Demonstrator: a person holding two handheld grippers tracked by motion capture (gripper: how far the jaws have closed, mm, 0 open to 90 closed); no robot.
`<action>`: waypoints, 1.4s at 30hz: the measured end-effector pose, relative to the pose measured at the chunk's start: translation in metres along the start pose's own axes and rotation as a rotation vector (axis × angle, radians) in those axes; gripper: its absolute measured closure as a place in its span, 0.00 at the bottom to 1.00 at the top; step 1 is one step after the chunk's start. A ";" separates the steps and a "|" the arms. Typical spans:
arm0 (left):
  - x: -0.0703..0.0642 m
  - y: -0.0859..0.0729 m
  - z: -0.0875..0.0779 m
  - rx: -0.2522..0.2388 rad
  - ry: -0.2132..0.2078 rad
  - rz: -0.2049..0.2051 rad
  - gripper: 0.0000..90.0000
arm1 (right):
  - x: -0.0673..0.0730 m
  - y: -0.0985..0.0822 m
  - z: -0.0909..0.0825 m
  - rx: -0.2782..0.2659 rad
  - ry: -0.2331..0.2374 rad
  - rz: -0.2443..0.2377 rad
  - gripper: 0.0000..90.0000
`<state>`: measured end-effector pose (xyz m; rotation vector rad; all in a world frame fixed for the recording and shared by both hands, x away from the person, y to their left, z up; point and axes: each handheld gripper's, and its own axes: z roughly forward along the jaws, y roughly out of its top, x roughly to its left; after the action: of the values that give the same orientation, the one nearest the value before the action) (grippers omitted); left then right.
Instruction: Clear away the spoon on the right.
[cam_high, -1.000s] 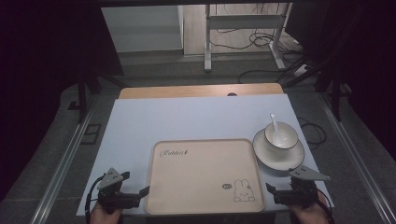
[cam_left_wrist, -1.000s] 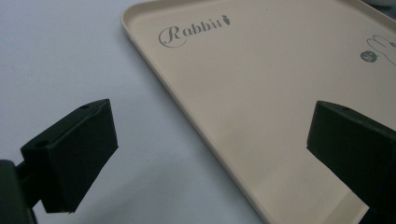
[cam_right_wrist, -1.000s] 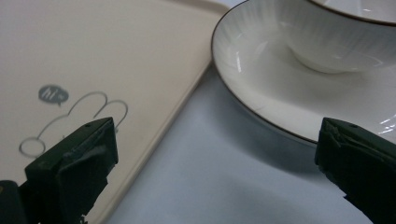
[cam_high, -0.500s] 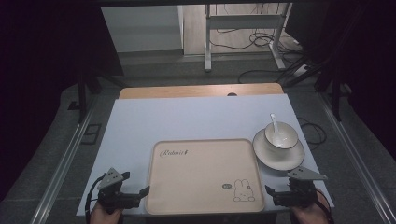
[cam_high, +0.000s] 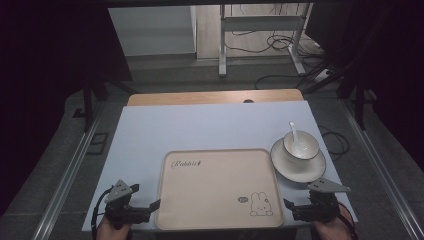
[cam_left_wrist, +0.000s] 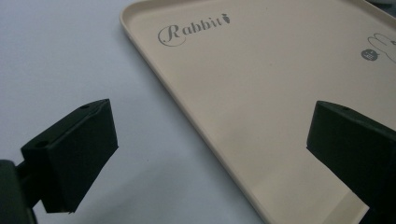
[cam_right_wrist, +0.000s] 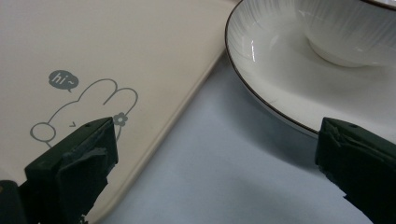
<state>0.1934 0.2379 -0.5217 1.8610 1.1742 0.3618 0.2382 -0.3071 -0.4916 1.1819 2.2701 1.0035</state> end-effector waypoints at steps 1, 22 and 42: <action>0.000 0.000 0.000 0.000 0.000 0.000 0.02 | 0.000 0.000 0.000 -0.006 0.001 -0.002 0.00; 0.000 0.000 0.000 0.002 0.004 0.000 0.02 | -0.013 0.021 0.004 -0.056 0.033 0.004 0.00; 0.000 0.000 0.000 -0.001 0.003 -0.004 0.02 | -0.024 0.053 0.012 -0.081 0.025 -0.032 0.00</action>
<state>0.1933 0.2379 -0.5217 1.8575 1.1794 0.3638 0.2881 -0.3019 -0.4599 1.1024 2.2376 1.0935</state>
